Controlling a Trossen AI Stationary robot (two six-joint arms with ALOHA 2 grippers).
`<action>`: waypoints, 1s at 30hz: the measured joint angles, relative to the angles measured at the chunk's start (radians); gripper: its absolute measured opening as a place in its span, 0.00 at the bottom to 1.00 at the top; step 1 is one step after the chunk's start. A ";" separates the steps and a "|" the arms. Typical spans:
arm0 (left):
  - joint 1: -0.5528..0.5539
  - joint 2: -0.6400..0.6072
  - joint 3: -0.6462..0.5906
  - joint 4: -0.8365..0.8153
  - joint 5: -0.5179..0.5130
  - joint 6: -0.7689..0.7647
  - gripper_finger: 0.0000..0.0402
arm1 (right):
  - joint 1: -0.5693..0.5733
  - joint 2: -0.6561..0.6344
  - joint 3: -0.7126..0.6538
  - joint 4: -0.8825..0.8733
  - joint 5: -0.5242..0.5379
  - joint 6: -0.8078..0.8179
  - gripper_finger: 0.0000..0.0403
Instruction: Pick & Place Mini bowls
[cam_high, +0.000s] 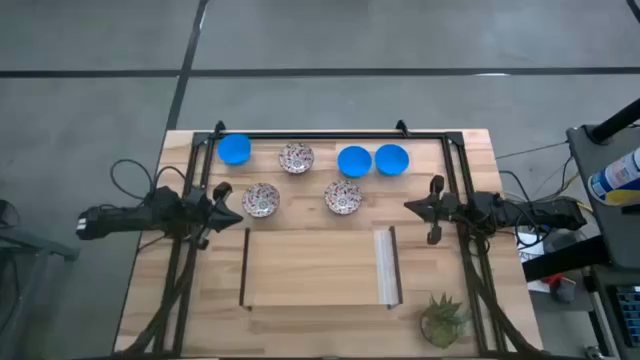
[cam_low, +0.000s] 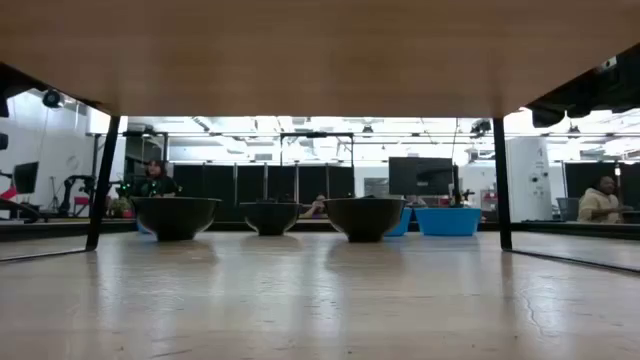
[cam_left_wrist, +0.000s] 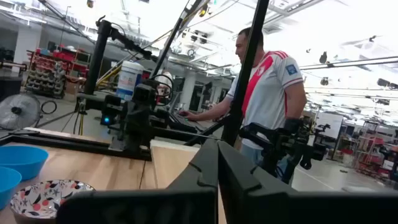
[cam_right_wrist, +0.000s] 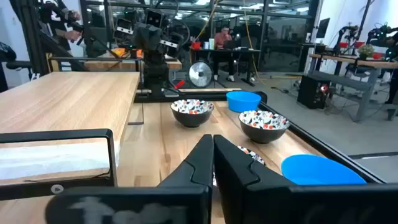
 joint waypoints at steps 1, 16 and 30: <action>0.000 0.000 0.000 0.000 0.000 0.000 0.00 | 0.000 0.000 0.000 0.000 0.000 0.000 0.02; 0.000 0.000 0.000 0.000 0.000 0.000 0.00 | 0.000 0.000 0.000 0.000 0.000 0.010 0.02; 0.000 0.000 0.000 0.000 0.000 0.000 0.00 | 0.000 0.000 0.000 0.000 0.000 0.003 0.02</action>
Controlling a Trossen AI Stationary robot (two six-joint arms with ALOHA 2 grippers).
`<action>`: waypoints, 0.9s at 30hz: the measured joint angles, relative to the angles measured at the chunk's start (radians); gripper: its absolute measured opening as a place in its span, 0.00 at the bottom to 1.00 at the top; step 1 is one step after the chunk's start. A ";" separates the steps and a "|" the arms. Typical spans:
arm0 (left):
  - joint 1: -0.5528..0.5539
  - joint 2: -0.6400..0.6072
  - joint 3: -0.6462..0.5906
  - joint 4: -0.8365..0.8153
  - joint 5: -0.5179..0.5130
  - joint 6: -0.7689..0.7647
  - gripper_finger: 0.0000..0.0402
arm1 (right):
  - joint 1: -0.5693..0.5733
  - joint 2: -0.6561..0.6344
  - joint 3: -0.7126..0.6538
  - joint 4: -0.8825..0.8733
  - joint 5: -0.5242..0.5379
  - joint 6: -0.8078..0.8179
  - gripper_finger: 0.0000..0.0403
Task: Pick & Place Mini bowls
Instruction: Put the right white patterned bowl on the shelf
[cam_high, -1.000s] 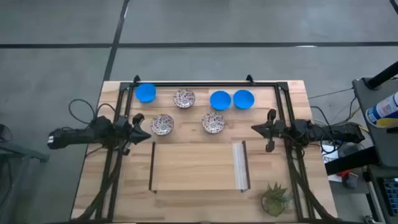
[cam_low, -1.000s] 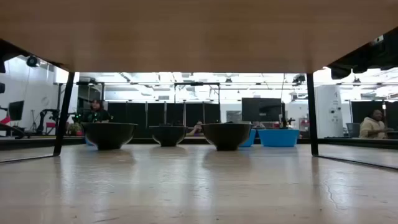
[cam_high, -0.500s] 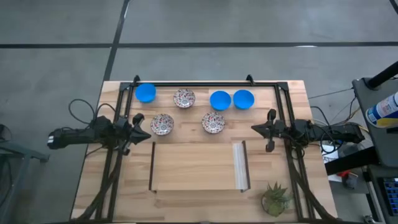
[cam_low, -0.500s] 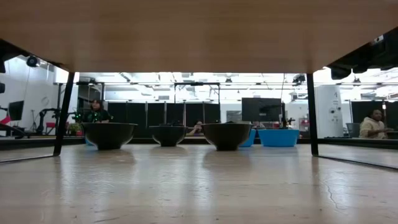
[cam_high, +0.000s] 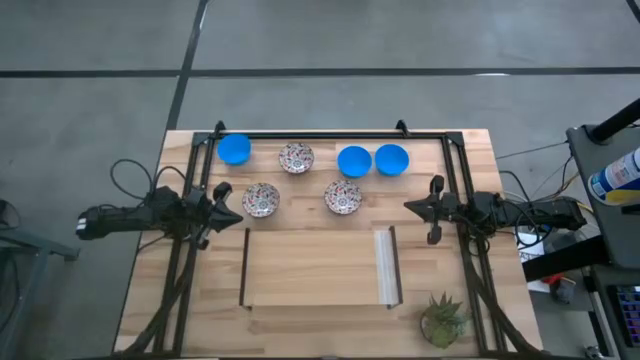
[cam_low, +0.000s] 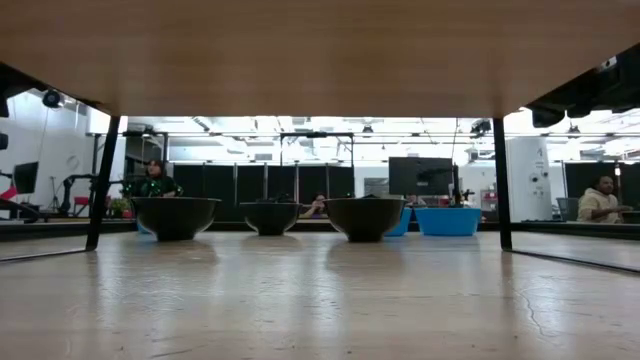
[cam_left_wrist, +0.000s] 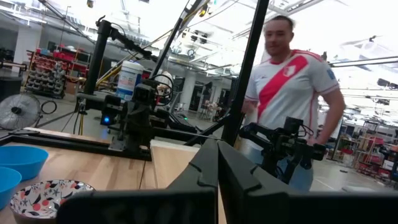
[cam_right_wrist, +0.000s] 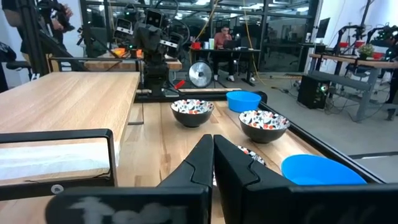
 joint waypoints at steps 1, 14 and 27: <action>0.000 0.000 0.000 0.000 0.000 0.000 0.00 | 0.000 0.000 0.000 0.000 0.000 0.006 0.02; 0.000 0.000 0.000 0.000 0.000 0.000 0.00 | 0.000 0.000 0.000 0.000 0.000 0.006 0.02; 0.000 0.000 0.000 0.000 0.000 0.000 0.00 | 0.000 0.000 0.000 0.000 0.000 -0.003 0.02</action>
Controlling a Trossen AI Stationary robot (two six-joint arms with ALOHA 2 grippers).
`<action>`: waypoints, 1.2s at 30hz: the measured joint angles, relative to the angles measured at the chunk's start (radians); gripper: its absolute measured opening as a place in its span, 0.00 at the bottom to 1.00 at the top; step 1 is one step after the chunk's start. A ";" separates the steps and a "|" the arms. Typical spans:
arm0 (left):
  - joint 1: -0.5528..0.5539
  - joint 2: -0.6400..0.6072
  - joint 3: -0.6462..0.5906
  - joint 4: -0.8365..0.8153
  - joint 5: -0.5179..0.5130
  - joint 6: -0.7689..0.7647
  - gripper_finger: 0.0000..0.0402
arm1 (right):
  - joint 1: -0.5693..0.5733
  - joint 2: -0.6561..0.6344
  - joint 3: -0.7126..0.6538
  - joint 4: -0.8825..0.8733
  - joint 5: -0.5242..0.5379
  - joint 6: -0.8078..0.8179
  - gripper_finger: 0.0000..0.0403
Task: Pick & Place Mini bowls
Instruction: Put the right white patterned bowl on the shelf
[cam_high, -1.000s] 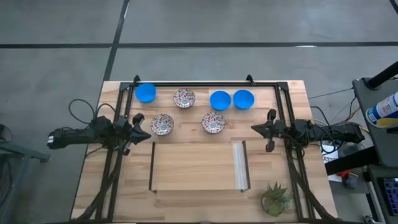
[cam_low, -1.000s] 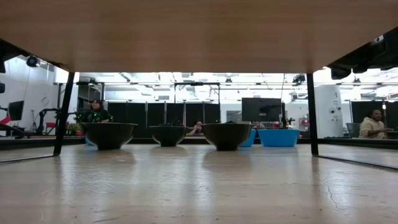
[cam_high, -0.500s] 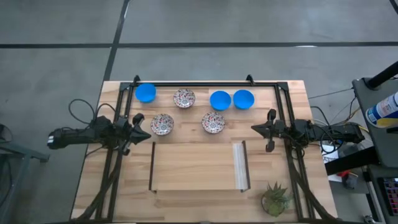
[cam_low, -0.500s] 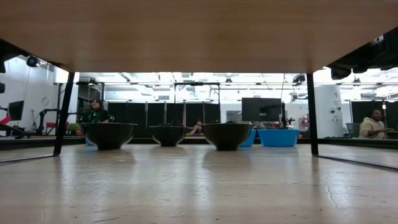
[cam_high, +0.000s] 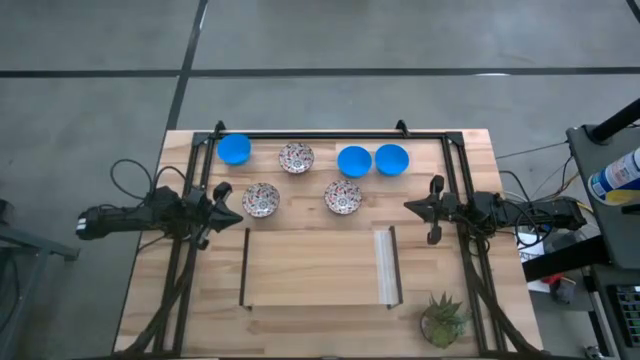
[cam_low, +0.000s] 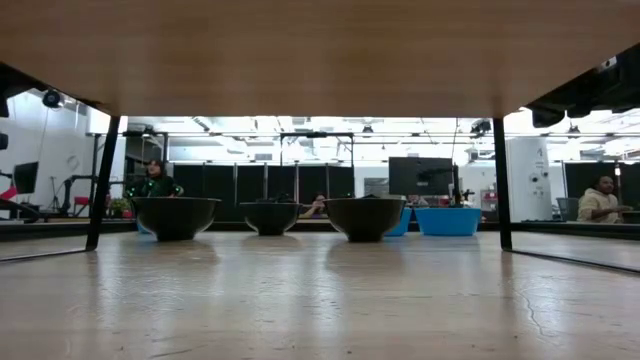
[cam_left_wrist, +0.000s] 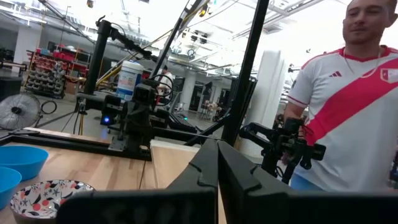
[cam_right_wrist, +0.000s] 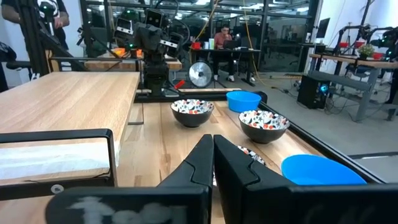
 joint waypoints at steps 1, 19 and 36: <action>0.000 0.000 0.000 0.000 0.000 0.000 0.00 | 0.000 0.000 0.000 0.000 0.000 0.000 0.02; 0.000 0.000 0.000 0.000 0.000 0.000 0.00 | -0.002 0.000 0.000 0.000 0.002 0.628 0.02; 0.000 0.000 0.000 0.013 -0.014 -0.008 0.00 | -0.002 0.001 0.000 0.025 0.036 1.267 0.02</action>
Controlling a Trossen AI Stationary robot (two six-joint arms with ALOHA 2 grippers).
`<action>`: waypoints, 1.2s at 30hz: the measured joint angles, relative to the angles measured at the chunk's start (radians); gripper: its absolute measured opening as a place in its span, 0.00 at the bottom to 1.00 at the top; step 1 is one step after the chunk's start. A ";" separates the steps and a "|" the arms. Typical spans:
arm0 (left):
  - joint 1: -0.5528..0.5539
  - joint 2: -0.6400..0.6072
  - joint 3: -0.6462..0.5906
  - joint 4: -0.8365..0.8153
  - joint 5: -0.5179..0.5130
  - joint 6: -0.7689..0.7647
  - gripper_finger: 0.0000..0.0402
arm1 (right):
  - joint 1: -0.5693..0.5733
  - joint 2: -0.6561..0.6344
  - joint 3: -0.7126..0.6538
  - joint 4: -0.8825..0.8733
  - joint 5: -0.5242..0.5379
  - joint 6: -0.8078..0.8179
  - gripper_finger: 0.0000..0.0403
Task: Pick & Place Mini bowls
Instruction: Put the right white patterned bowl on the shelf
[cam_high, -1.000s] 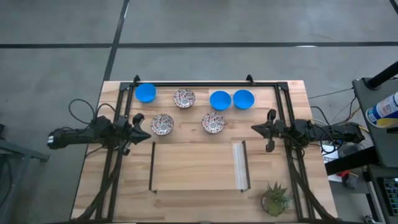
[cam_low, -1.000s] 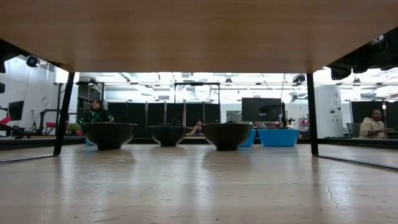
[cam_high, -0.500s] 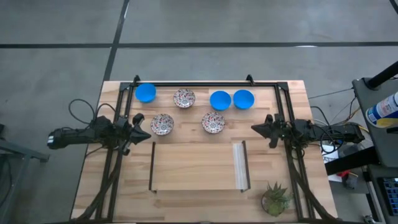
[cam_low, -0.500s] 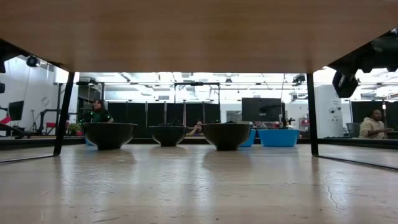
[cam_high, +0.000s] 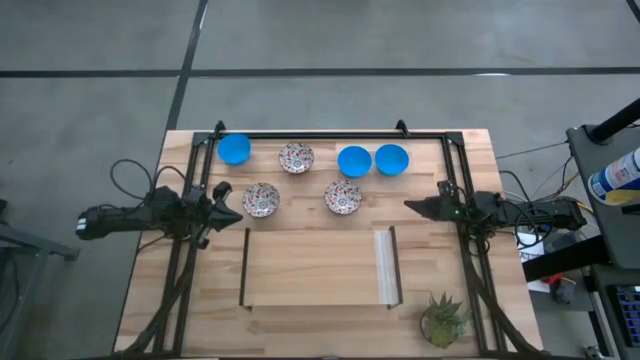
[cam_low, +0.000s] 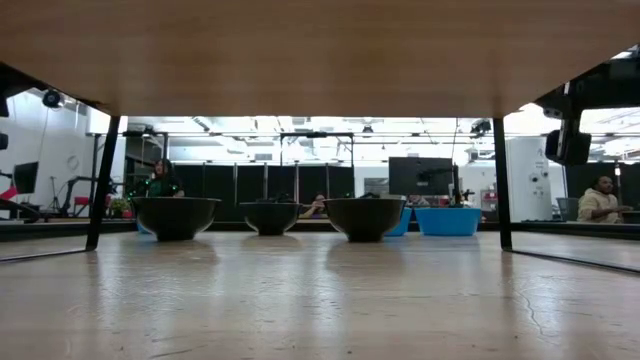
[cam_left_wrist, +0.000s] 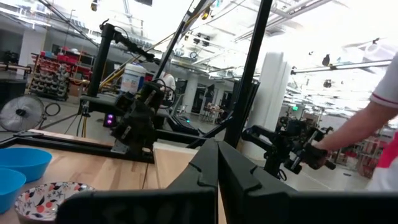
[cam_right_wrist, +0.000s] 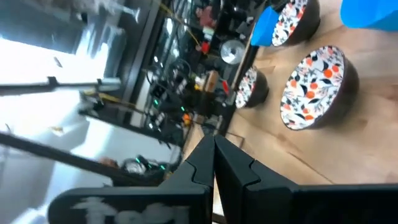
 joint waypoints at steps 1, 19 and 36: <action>0.000 0.000 0.000 0.002 0.000 -0.008 0.00 | 0.000 0.003 0.000 0.012 0.019 0.022 0.02; 0.000 0.001 0.028 0.120 -0.178 -0.567 0.00 | 0.000 0.015 0.000 0.115 0.176 0.106 0.02; 0.000 0.001 0.029 0.114 -0.264 -0.781 0.00 | 0.000 0.202 0.004 0.137 0.171 0.218 0.02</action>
